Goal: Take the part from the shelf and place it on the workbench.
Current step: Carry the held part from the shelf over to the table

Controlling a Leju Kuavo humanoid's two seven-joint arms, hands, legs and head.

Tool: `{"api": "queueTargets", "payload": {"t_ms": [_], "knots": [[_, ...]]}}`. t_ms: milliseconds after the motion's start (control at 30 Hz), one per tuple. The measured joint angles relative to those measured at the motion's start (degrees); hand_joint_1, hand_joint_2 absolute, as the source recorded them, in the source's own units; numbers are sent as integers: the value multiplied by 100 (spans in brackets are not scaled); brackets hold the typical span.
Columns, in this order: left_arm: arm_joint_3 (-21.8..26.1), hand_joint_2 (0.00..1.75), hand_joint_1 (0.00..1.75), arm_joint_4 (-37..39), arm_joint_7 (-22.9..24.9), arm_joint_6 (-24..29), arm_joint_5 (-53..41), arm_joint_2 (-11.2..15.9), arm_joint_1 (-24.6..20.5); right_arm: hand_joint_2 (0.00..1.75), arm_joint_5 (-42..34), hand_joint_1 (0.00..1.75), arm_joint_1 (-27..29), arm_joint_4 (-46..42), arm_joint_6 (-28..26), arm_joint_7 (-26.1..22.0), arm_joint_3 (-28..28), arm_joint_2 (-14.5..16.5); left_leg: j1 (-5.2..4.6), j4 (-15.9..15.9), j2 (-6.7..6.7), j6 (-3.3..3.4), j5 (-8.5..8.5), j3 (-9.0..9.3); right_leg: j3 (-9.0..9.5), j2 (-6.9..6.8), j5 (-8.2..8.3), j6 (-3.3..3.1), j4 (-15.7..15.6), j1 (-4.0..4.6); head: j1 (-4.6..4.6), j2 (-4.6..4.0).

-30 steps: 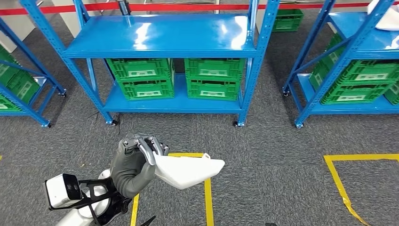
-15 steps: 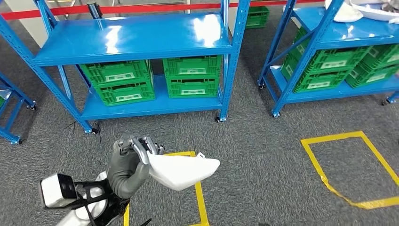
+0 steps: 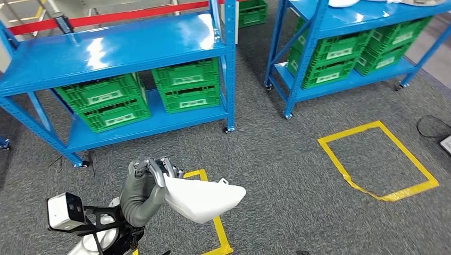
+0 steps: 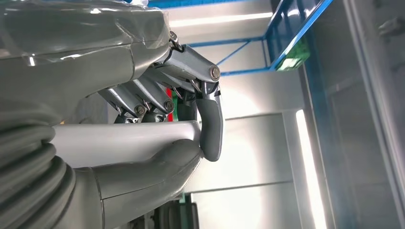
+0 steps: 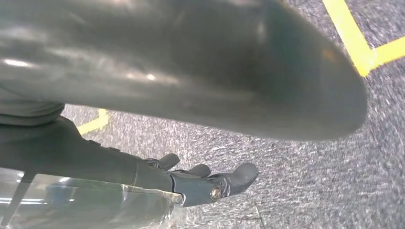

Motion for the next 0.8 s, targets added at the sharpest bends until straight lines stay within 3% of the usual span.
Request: {"api": "queueTargets", "payload": {"t_ms": [67, 100, 133, 200, 267, 333, 400, 467, 533, 600, 633, 667, 700, 767, 800], "knots": [[16, 175, 175, 3, 1, -27, 5, 19, 46, 0, 10, 0, -31, 1, 0, 16, 0, 2, 33, 798, -137, -44, -369, -329, -30, 112, 21, -21, 10, 7, -3, 0], [21, 175, 175, 6, 1, -38, 7, 26, 67, 0, 16, 0, -41, 1, 0, 23, 0, 3, 41, 1029, -155, -50, -422, -426, -43, 177, 30, -23, 17, 11, -4, 0], [24, 175, 175, 8, 1, -43, 7, 32, 82, 0, 21, 0, -46, 1, 0, 29, 0, 4, 45, 1029, -169, -47, -355, -417, -51, 244, 38, -18, 25, 13, -5, 0], [38, 175, 175, 10, 1, -49, 7, 37, 98, 0, 32, 0, -59, 0, -1, 36, 0, 8, 54, 380, -279, -12, 38, -96, -51, 377, 52, 3, 34, 12, -5, 0], [71, 175, 175, 9, 1, -66, 8, 40, 112, 0, 54, 0, -95, -1, -9, 36, 0, 21, 60, -332, -513, 41, 306, 243, -80, 495, 81, 48, 42, 20, -2, 0], [105, 175, 175, 7, 24, -124, 22, 42, 132, 0, 71, 0, -123, -2, -44, 34, -1, 32, 49, -552, -599, 85, 318, 327, -146, 600, 130, 123, 38, 12, -14, 0], [120, 175, 175, 6, 65, -216, 43, 38, 138, 0, 69, 0, -118, -2, -89, 32, -6, 34, 46, -611, -480, 141, 355, 341, -205, 643, 168, 195, 33, 2, -27, 0], [125, 175, 175, 6, 113, -311, 50, 17, 136, 0, 55, 0, -122, -2, -139, 12, -16, 36, 57, -685, -346, 211, 424, 361, -366, 409, 32, 199, 296, 25, -14, 0], [122, 175, 175, 17, 178, -401, 37, -19, 133, 0, 22, 0, -145, -2, -212, -25, -40, 37, 43, -709, -197, 253, 458, 336, -731, 133, -313, 161, 1047, 38, 1, 0], [115, 175, 175, 38, 239, -464, 10, -72, 119, 0, -10, 0, -145, -2, -288, -49, -69, 41, 21, -703, -45, 269, 470, 302, -1028, 75, -551, 179, 1729, 35, 3, 0], [112, 175, 175, 50, 262, -486, -2, -102, 106, 0, -17, 0, -134, -2, -320, -56, -81, 43, 14, -698, 26, 273, 473, 292, -1014, 64, -546, 212, 1765, 35, 4, 0], [108, 175, 175, 61, 278, -500, -8, -131, 87, 0, -22, 0, -123, -2, -348, -63, -91, 41, 10, -688, 94, 272, 473, 286, -863, 41, -458, 252, 1539, 36, 4, 0], [104, 175, 175, 71, 291, -512, -9, -156, 62, 0, -23, 0, -117, -2, -373, -73, -105, 38, 6, -673, 158, 265, 469, 284, -602, -26, -322, 286, 1110, 41, 5, 0], [95, 175, 175, 88, 305, -523, -10, -196, 2, 0, -9, 0, -122, -2, -414, -95, -138, 30, -24, -629, 272, 231, 446, 270, -133, -233, -110, 260, 290, 69, 4, 0], [91, 175, 175, 96, 310, -527, -9, -213, -27, 0, 5, 0, -126, -2, -424, -105, -151, 28, -40, -610, 319, 206, 439, 262, -22, -292, -62, 217, 86, 84, 4, 0]]}}
